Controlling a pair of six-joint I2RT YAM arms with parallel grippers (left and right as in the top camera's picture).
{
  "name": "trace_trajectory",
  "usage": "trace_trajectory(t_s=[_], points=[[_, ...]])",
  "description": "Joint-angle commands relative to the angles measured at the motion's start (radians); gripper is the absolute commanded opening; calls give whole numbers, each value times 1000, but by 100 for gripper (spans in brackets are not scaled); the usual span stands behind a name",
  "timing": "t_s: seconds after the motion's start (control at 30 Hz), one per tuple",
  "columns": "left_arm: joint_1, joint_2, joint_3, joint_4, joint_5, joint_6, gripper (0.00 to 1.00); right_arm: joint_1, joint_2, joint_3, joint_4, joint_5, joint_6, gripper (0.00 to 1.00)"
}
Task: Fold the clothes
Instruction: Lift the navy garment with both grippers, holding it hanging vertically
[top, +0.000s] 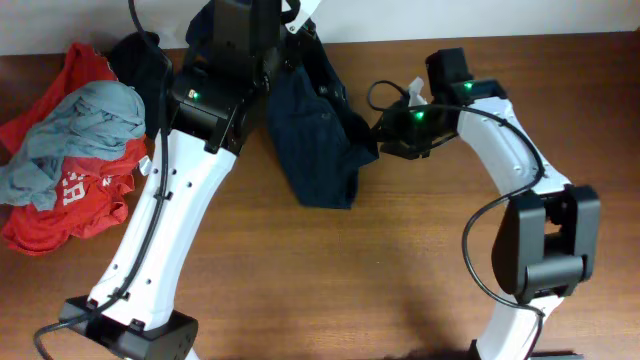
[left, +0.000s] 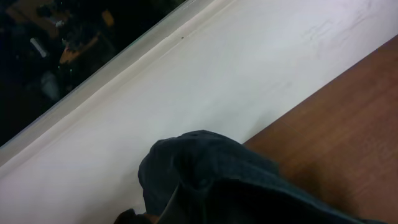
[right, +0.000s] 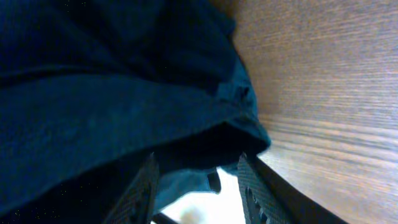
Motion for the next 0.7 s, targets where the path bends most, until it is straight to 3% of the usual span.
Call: trace_trajectory(t_s=[0.0,0.3,0.67], points=[[-3,-5,18,13,0,16,1,33,31,-11,9,17,39,46],[-3,-5,18,13,-42,16,1,59,38,-11,-16,17,34,46],[-3,-5,18,14,-41,16,1,18,39,-9,-76,-30,-71,45]])
